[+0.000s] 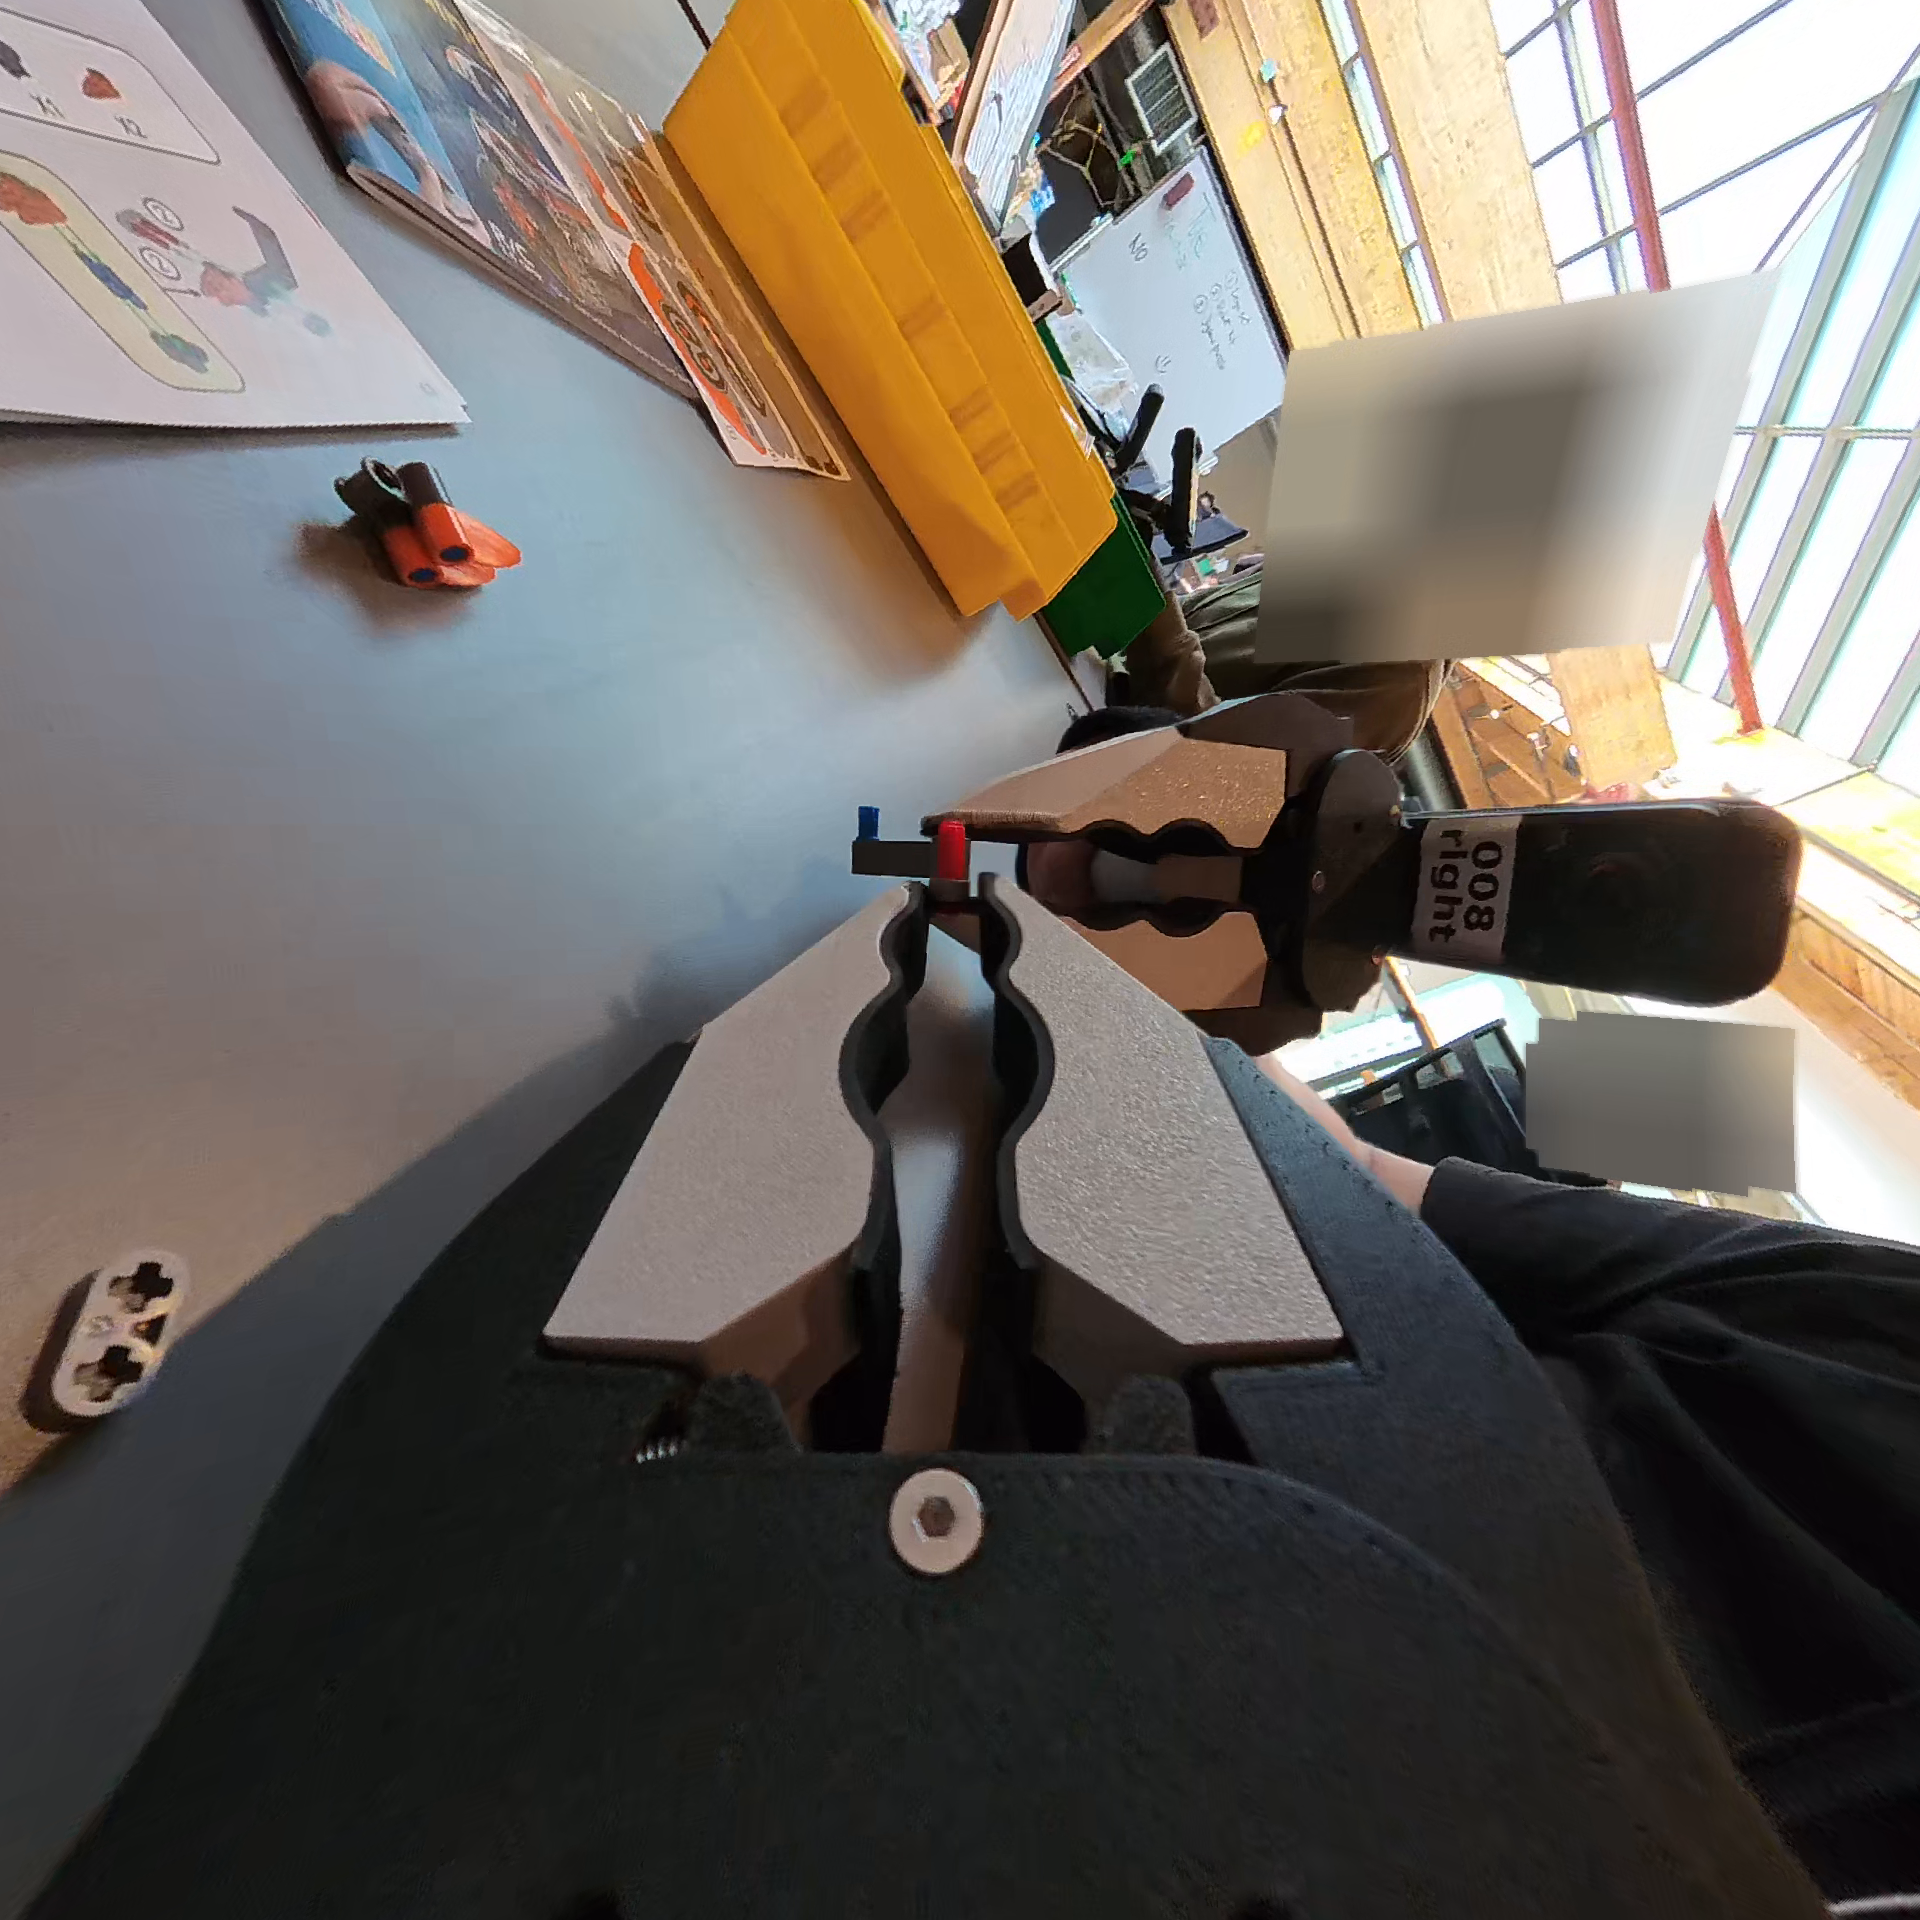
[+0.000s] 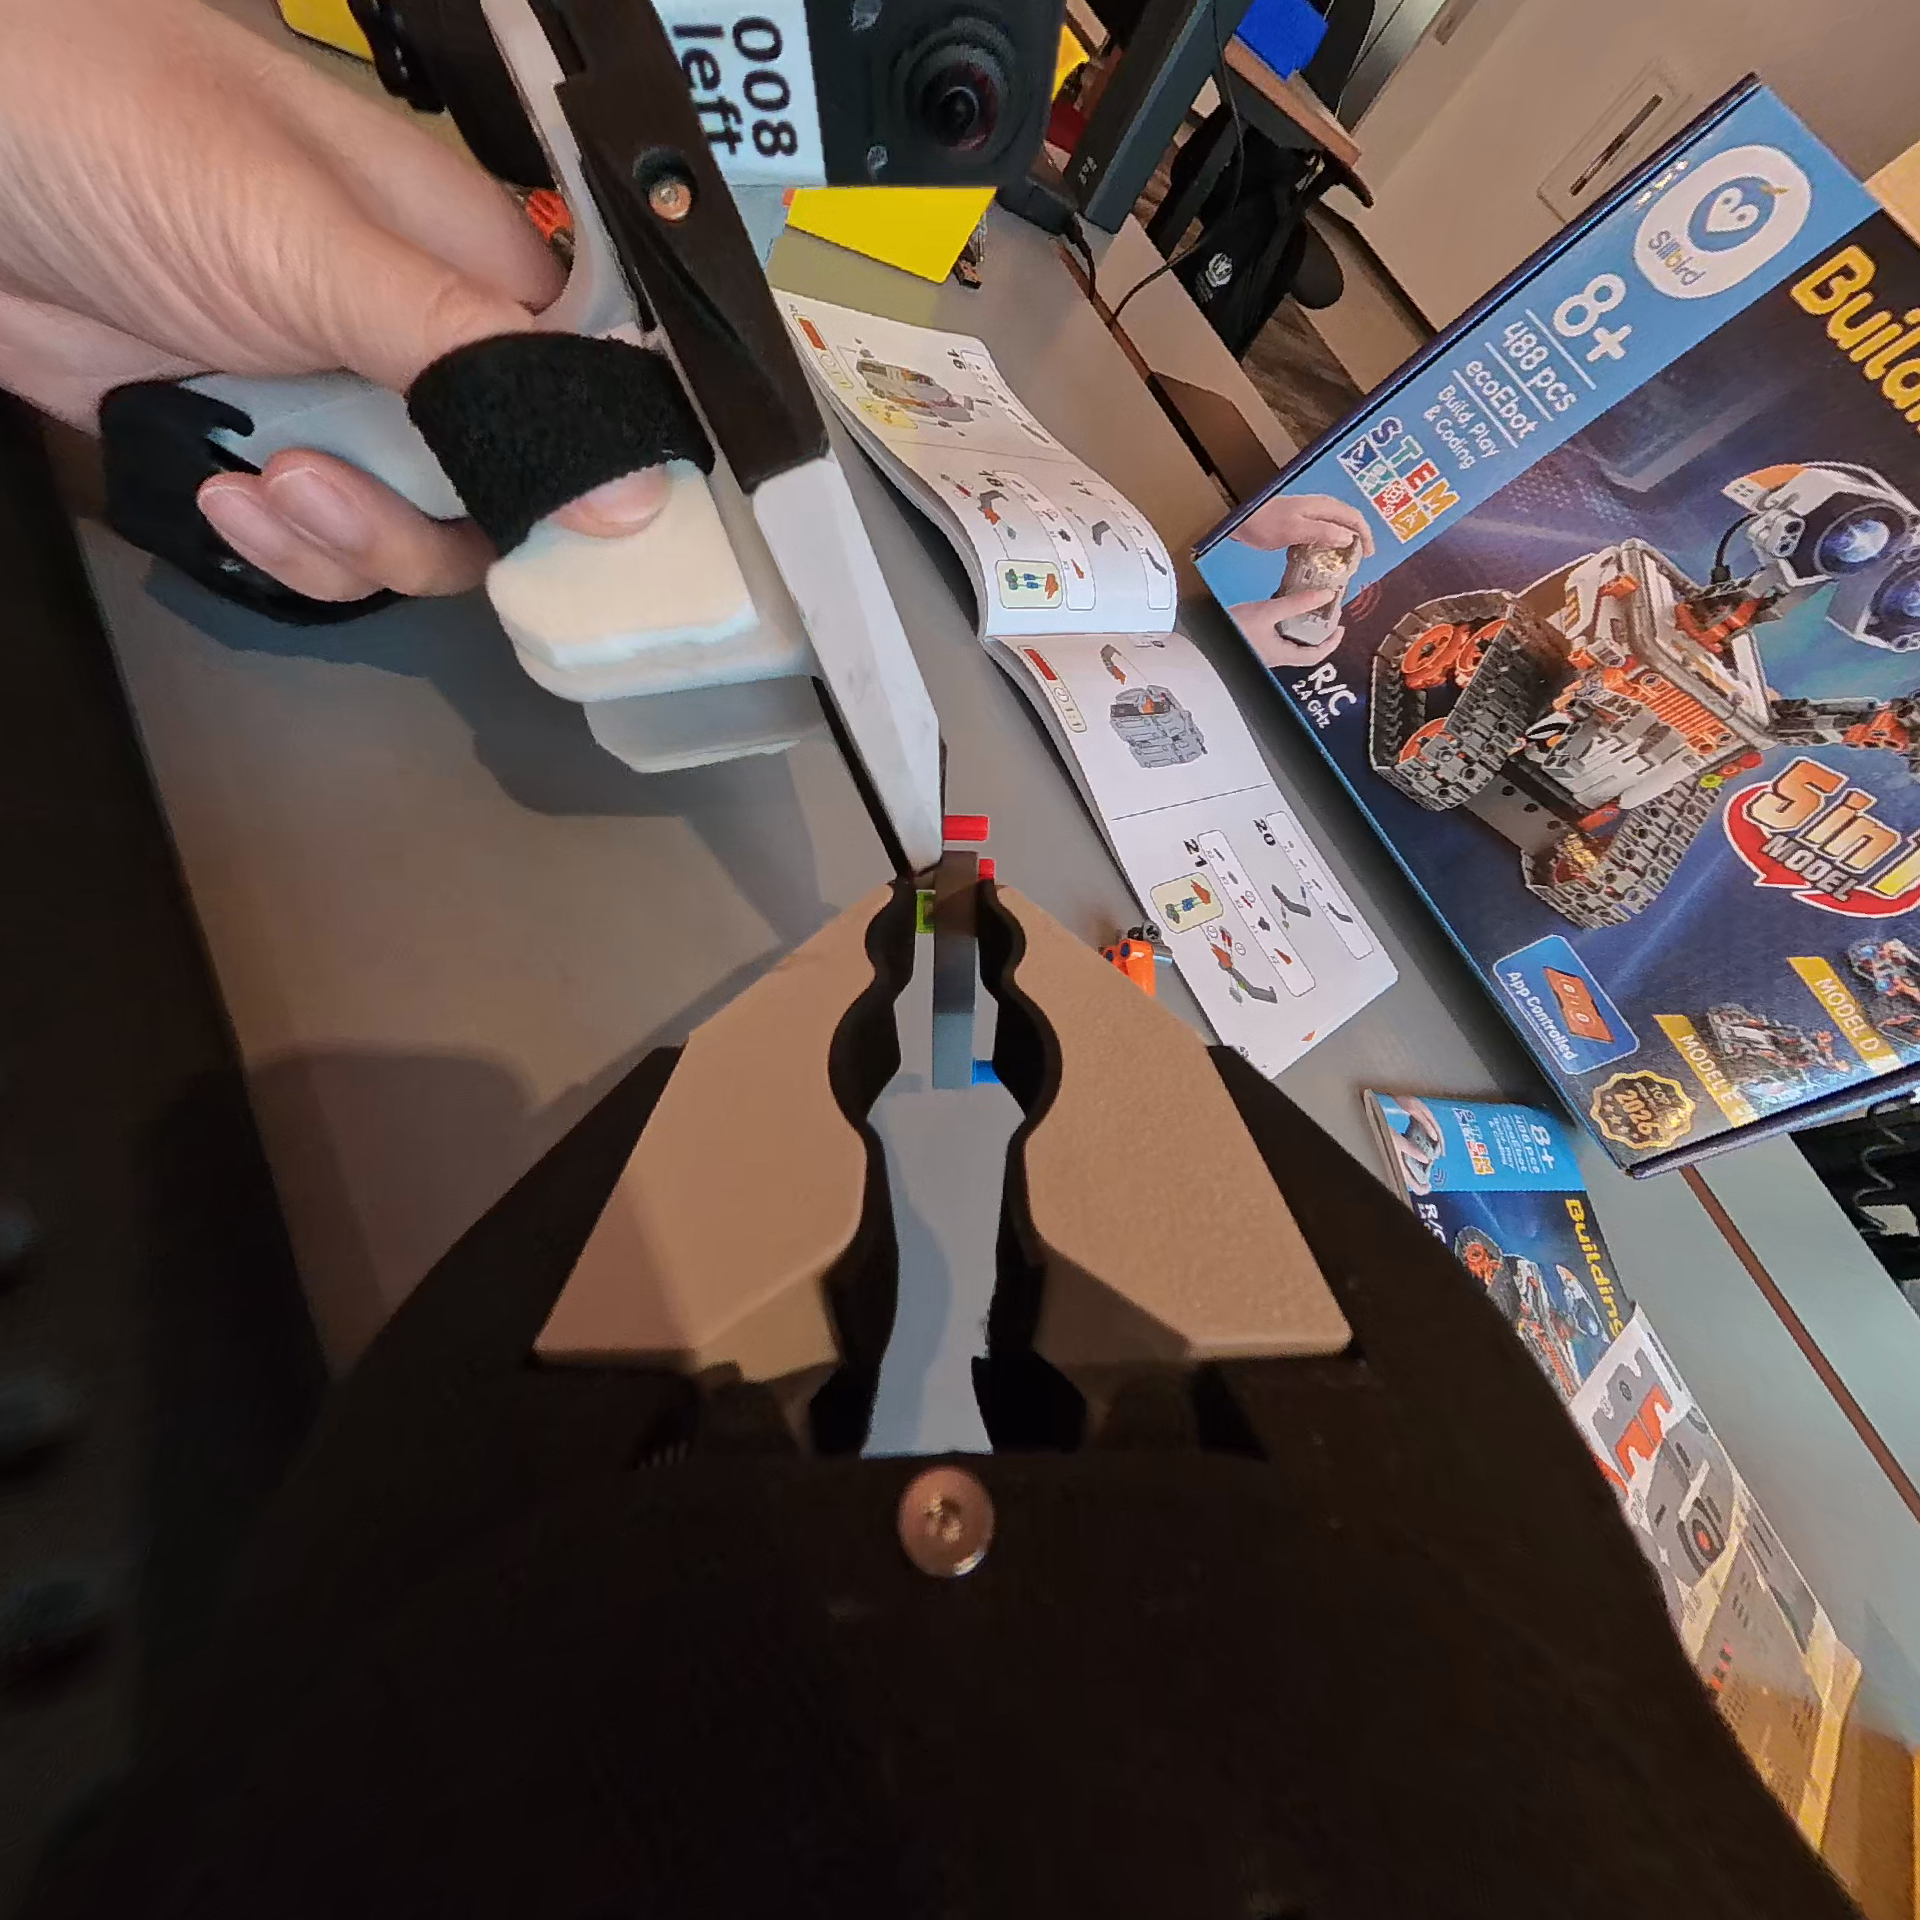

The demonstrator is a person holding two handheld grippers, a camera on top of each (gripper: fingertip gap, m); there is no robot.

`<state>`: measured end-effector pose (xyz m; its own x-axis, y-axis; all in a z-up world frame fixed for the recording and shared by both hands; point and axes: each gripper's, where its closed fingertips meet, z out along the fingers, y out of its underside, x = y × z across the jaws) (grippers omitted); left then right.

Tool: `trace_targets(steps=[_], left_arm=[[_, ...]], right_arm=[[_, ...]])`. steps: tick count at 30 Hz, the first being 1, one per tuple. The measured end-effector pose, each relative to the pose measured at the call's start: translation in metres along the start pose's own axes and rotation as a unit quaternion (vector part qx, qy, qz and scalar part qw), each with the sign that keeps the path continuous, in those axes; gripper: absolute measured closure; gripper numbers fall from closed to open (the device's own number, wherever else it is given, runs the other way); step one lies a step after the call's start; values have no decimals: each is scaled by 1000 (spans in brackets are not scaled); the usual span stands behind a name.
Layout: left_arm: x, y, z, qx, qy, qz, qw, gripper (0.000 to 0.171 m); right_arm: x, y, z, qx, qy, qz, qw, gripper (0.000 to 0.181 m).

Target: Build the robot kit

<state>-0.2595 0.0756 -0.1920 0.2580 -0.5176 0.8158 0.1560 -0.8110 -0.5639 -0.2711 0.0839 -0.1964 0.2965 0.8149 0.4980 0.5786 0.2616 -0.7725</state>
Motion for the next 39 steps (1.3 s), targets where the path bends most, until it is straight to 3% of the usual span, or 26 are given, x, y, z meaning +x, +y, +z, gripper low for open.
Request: trace_targets(steps=[8, 14, 31, 39], left_arm=[[0, 0, -2, -1, -1, -1, 1000, 166], [4, 0, -1, -2, 10, 2, 1000, 155], [-4, 7, -1, -21, -35, 31, 999, 167], [4, 2, -2, -4, 4, -5, 1000, 159]], right_arm=[[-1, -2, 0, 7, -2, -3, 1000, 170], [0, 0, 1, 4, -3, -5, 1000, 170], [-1, 2, 1, -3, 5, -21, 1000, 170], [3, -3, -1, 11, 13, -14, 1000, 170]])
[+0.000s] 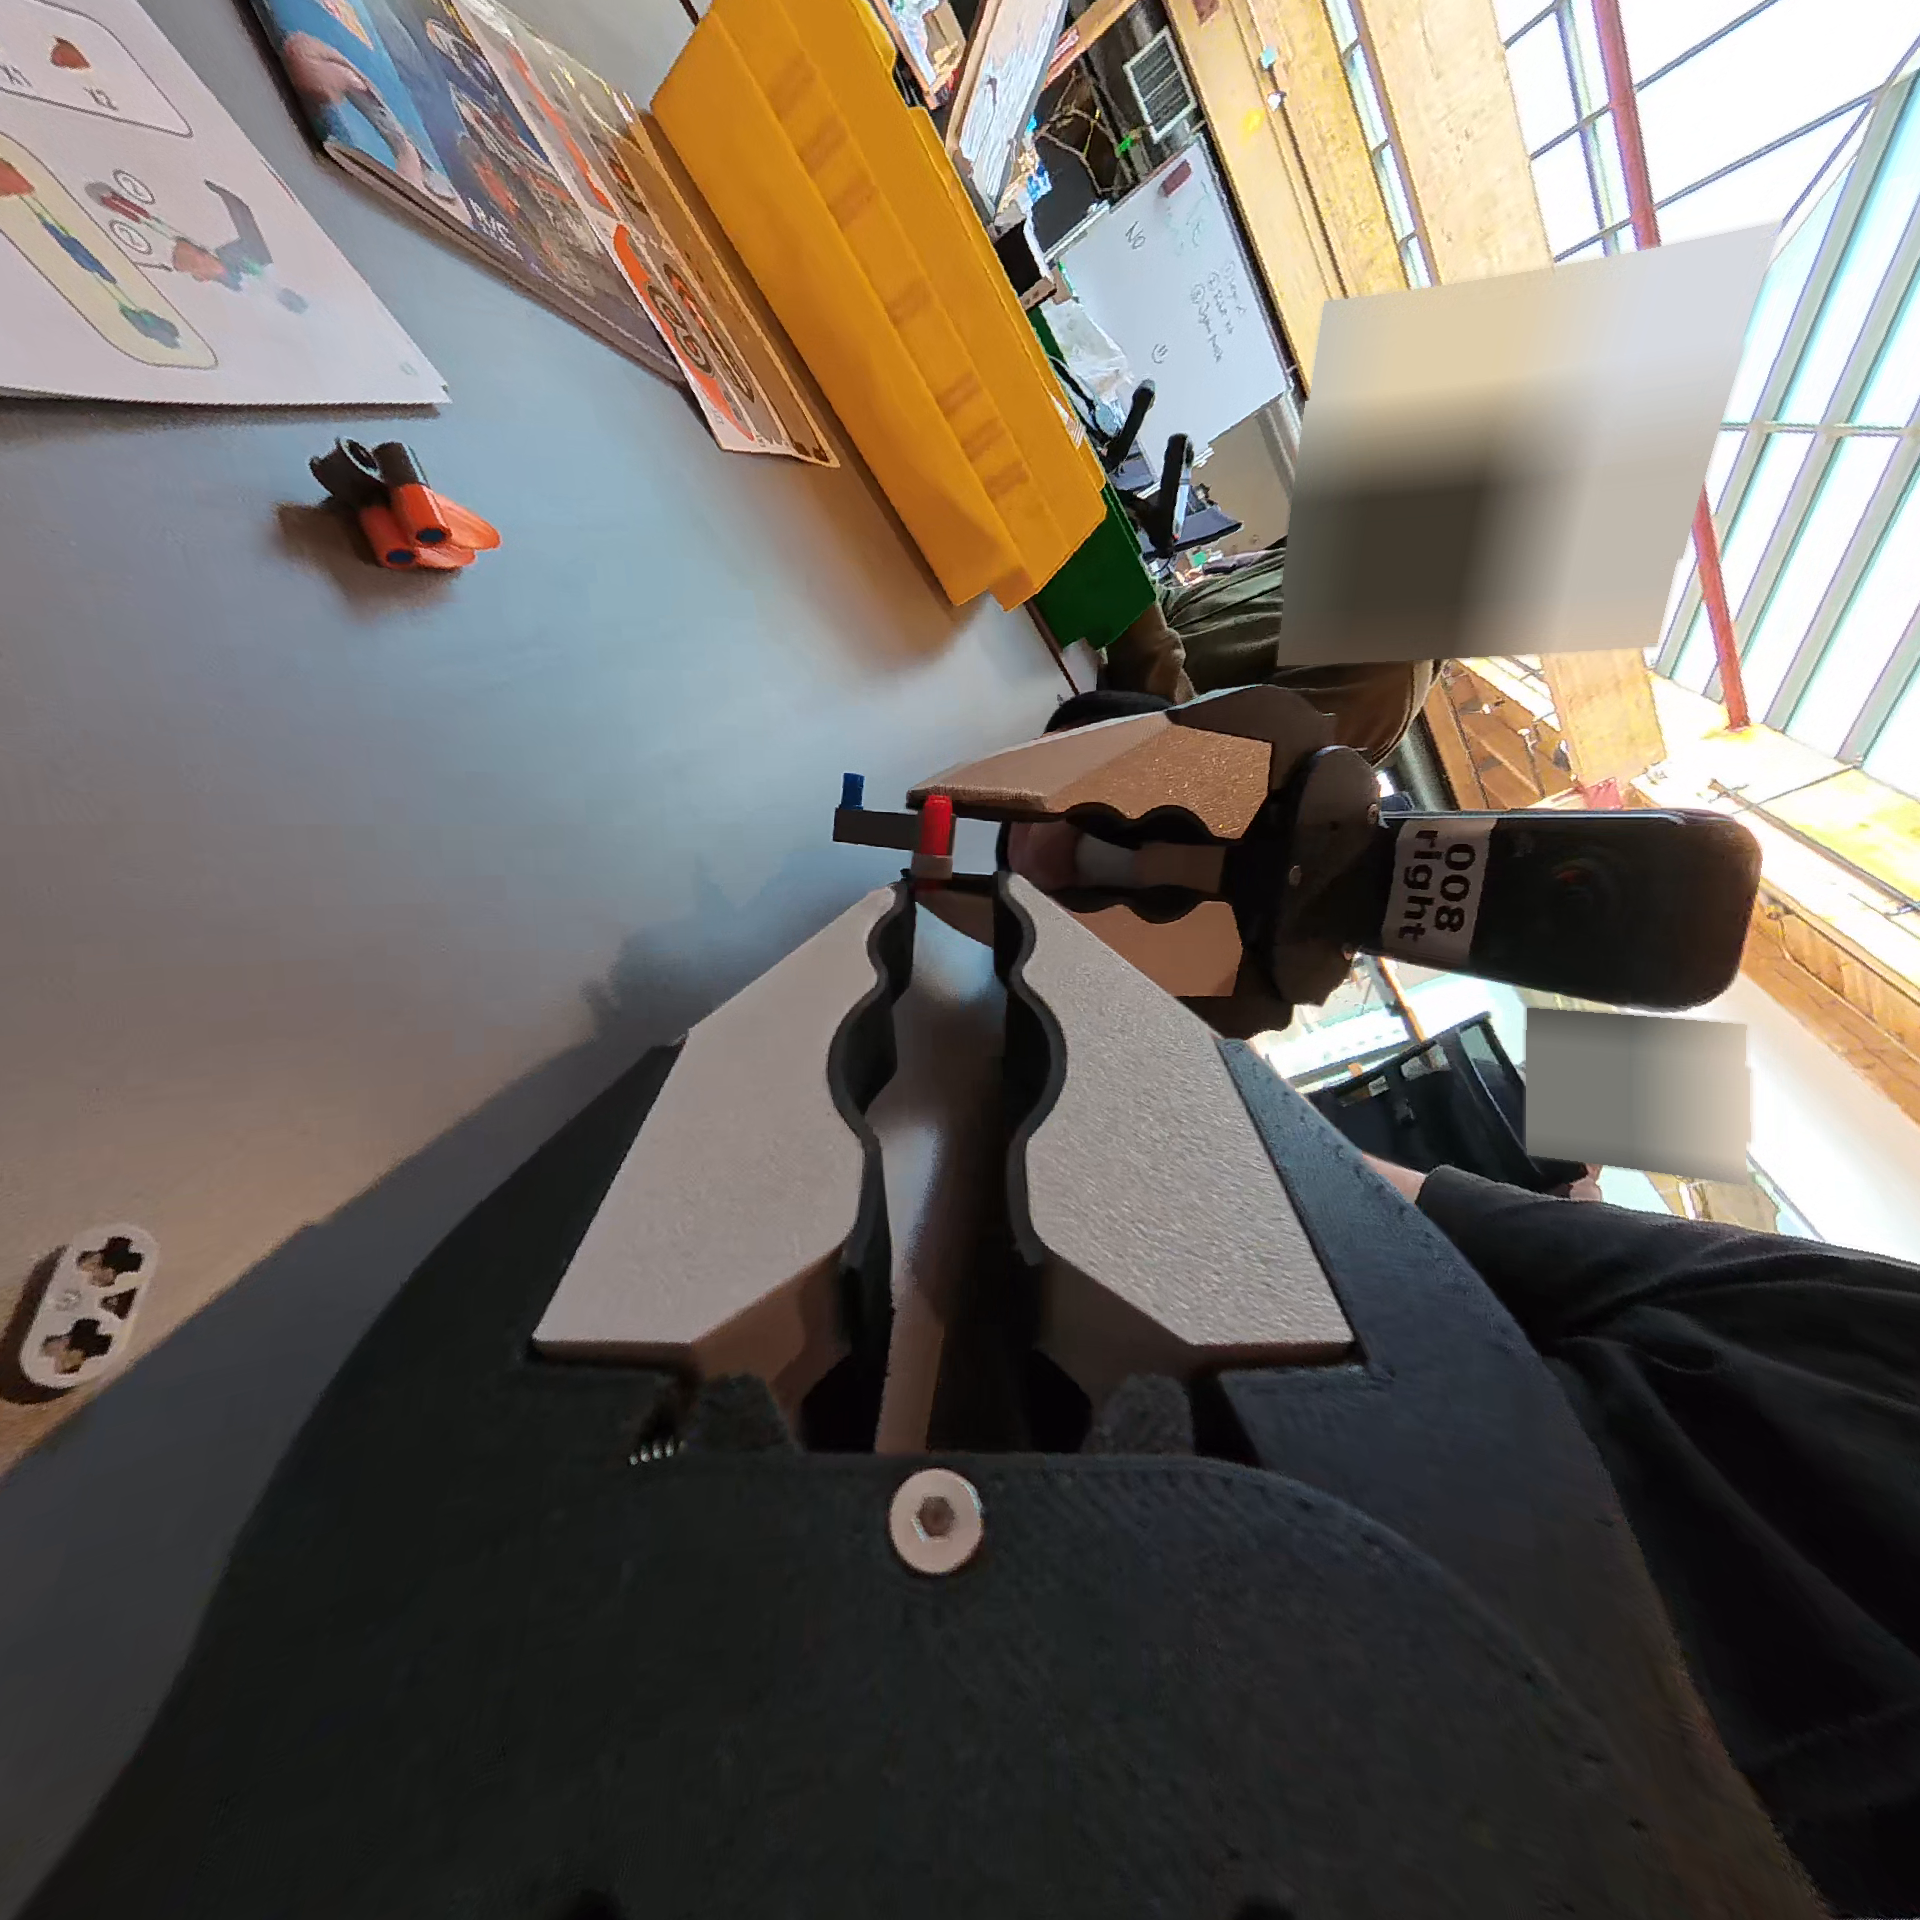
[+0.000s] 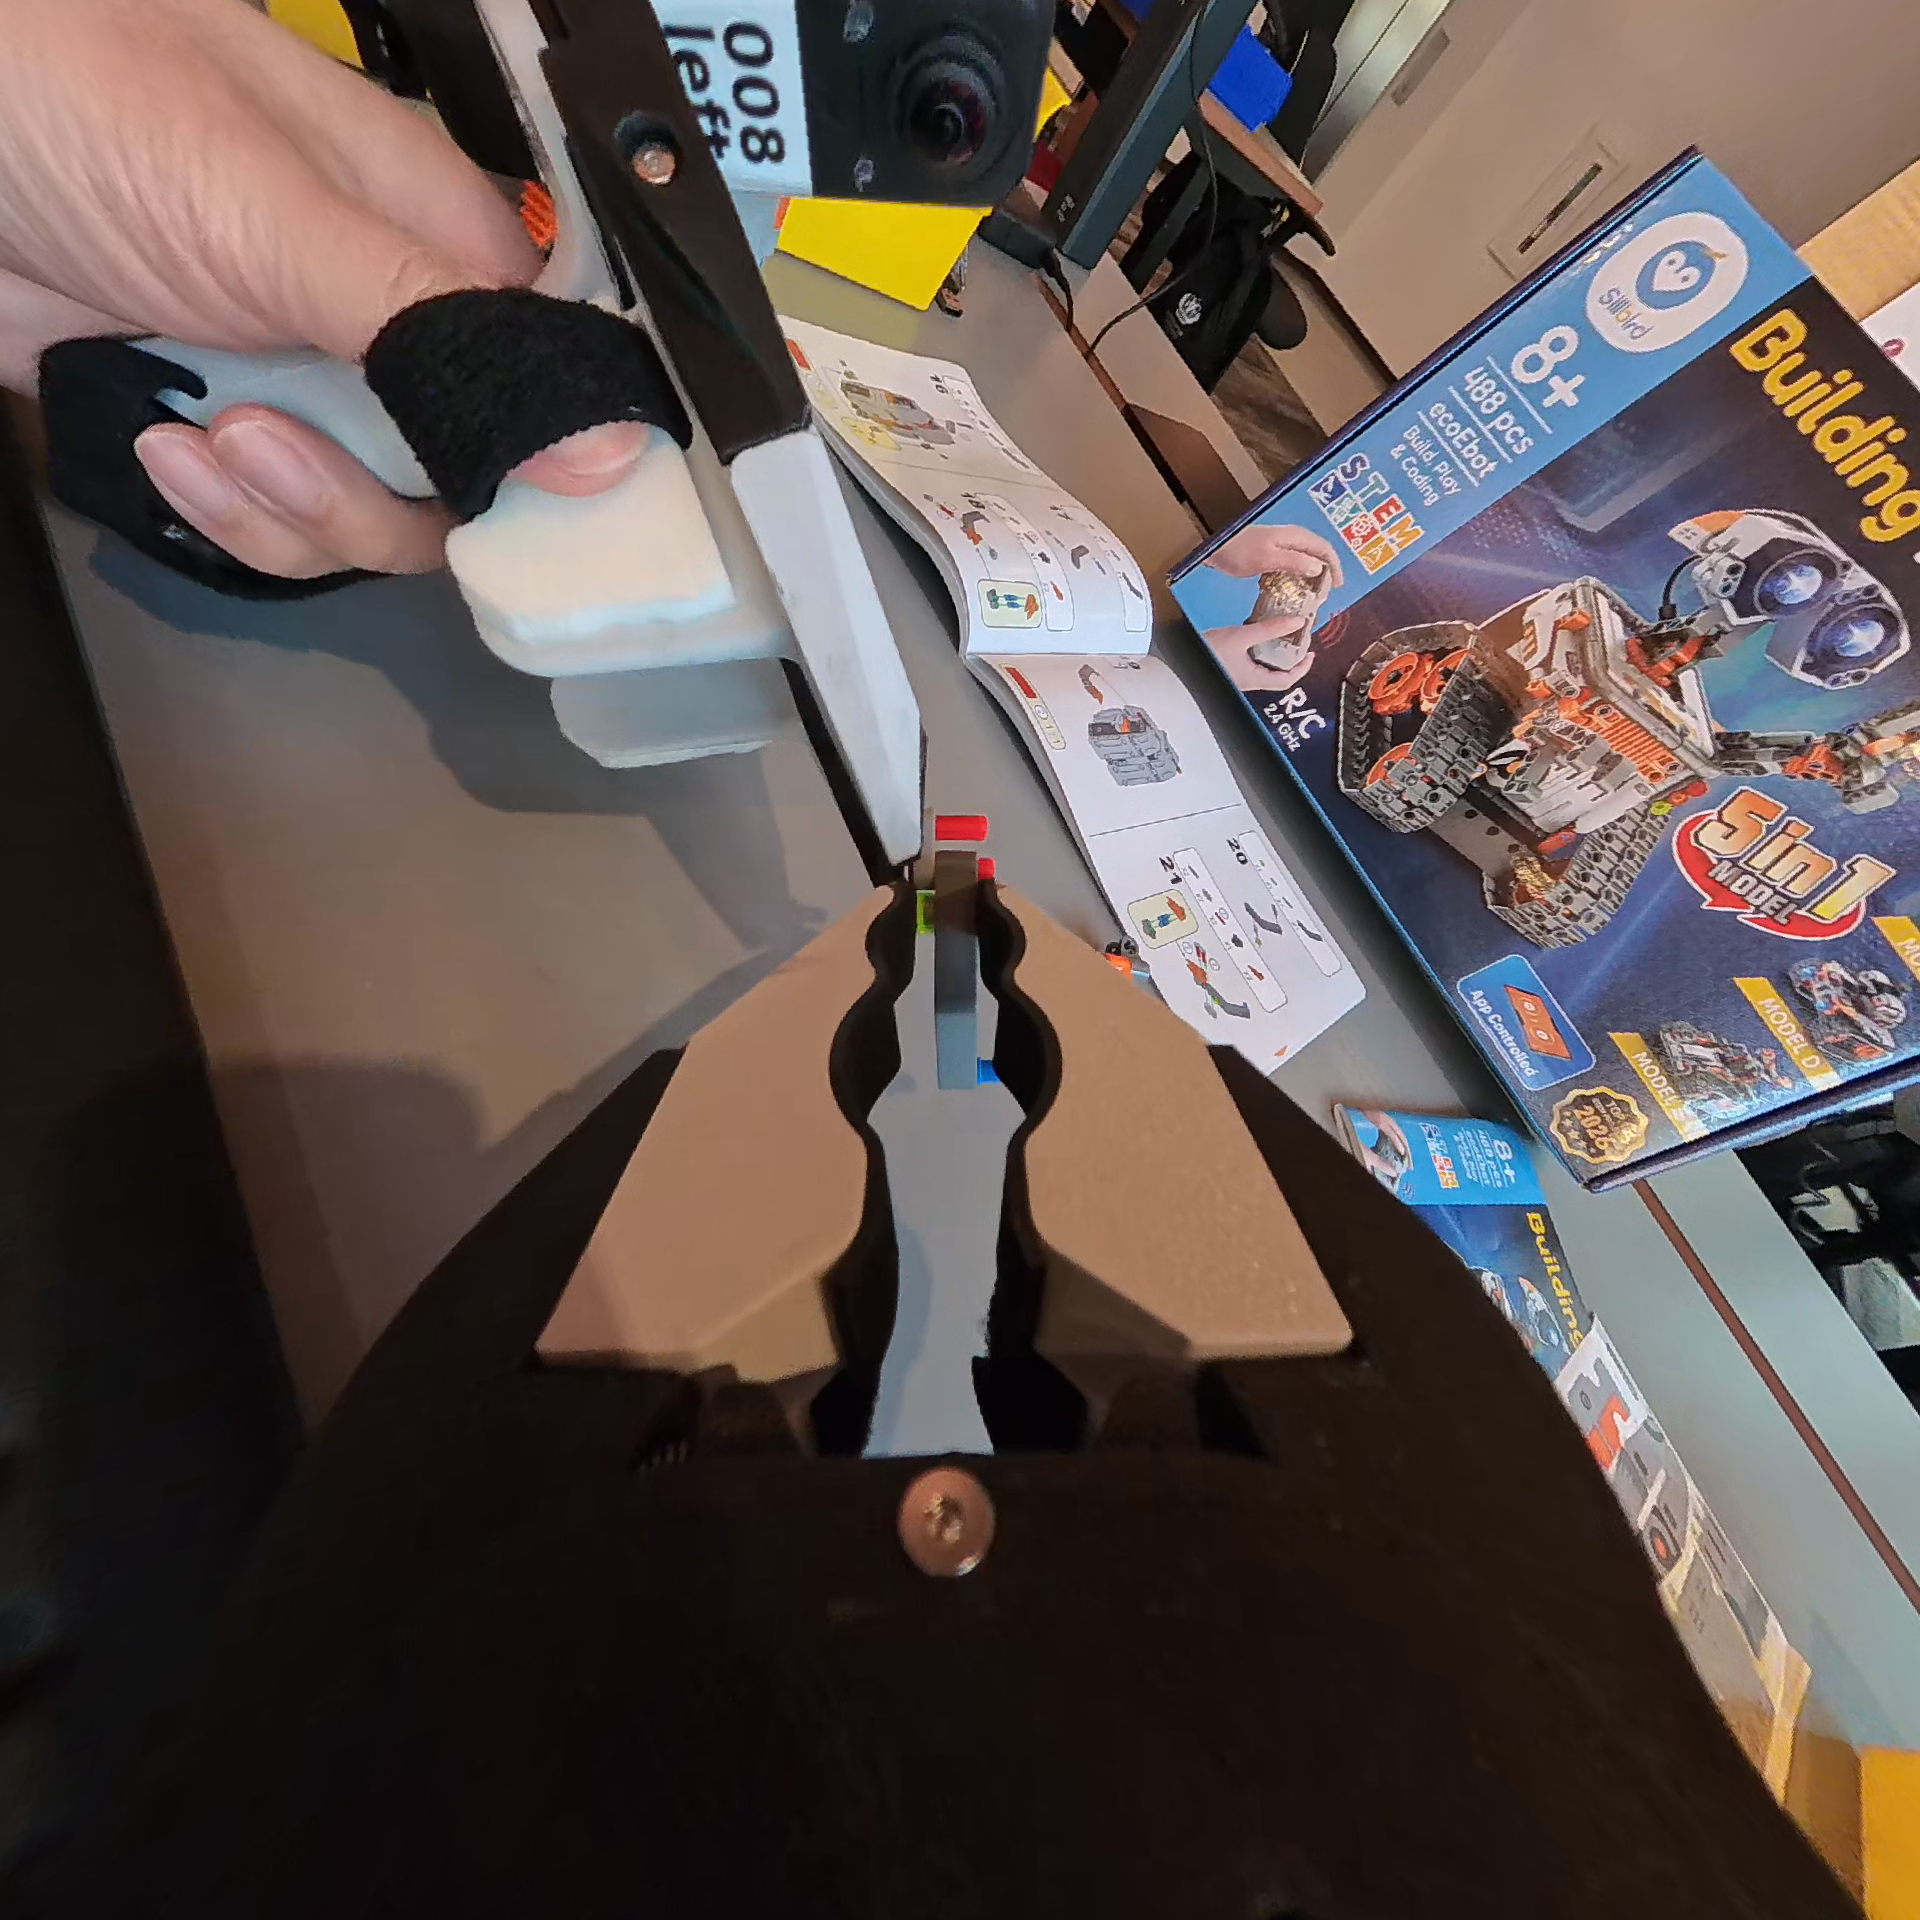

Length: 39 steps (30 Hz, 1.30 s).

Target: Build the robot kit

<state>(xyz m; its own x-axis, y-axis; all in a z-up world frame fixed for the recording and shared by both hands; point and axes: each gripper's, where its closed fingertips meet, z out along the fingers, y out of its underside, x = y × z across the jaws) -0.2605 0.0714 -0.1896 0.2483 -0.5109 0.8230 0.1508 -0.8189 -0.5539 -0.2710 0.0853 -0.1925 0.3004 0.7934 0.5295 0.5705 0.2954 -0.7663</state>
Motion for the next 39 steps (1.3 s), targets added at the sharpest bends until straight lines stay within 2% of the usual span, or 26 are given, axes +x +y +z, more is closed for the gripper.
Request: trace_targets(steps=[6, 11, 17, 19, 24, 31, 36, 39], left_arm=[[-2, 2, 0, -9, -10, 10, 1000, 171], [-2, 4, 1, -14, -6, 3, 1000, 171], [6, -16, -11, 45, 13, 7, 999, 171], [7, -20, -16, 58, 6, 17, 998, 165], [1, -16, -12, 46, -15, 27, 998, 155], [-4, -7, -2, 8, -29, 45, 999, 166], [-5, -9, -3, 21, -16, 10, 1000, 166], [-7, -12, -5, 36, -8, -19, 999, 166]], right_arm=[[-1, 1, 0, -6, 3, -13, 1000, 170], [-1, 1, 1, -13, 11, -33, 999, 170], [8, 1, -3, -4, 30, -22, 999, 170], [10, 1, -5, -2, 35, -23, 999, 170], [6, 0, -3, -2, 27, -30, 999, 170], [-3, 0, 0, -4, 3, -36, 999, 170], [1, -1, 1, 2, 4, 18, 1000, 167], [3, -1, 3, -1, 4, 51, 999, 159]])
